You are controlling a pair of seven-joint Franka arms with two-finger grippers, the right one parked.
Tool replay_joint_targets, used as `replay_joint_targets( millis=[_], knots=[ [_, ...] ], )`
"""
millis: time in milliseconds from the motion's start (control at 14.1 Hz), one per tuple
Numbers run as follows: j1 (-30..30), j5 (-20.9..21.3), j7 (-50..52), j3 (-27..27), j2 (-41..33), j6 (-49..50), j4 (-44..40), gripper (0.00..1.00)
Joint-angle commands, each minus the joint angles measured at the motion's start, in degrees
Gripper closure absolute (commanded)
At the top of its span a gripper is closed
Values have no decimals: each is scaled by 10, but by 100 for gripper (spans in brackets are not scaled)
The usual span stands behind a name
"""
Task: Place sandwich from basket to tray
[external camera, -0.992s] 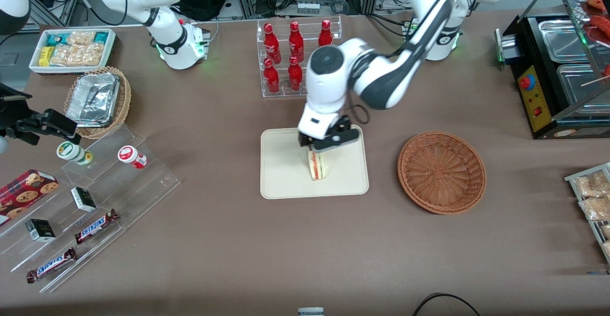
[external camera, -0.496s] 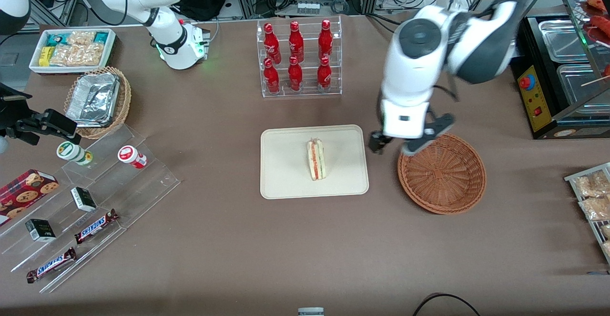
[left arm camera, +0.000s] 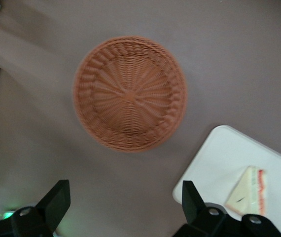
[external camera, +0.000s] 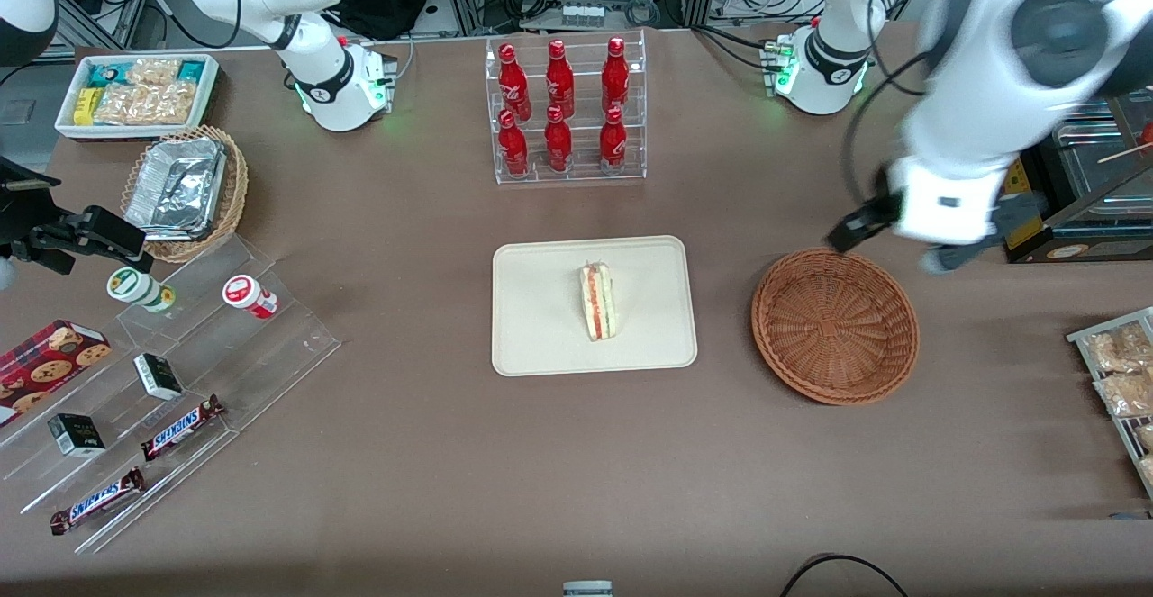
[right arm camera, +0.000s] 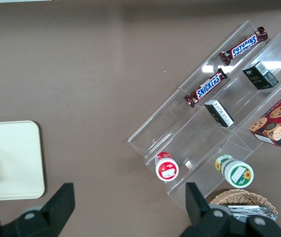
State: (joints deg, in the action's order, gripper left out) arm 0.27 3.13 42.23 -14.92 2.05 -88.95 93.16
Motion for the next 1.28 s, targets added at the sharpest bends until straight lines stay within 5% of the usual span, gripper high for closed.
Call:
replay_joint_targets(
  millis=[0, 496, 992, 1205],
  knots=[
    [40, -9, -129, -6, -8, 57, -23, 0],
    [63, -8, -420, -6, -6, 68, -40, 0],
    [-9, -27, -386, 91, -11, 39, -30, 0],
    [-7, -25, -358, 91, -12, 38, -32, 0]
  ],
)
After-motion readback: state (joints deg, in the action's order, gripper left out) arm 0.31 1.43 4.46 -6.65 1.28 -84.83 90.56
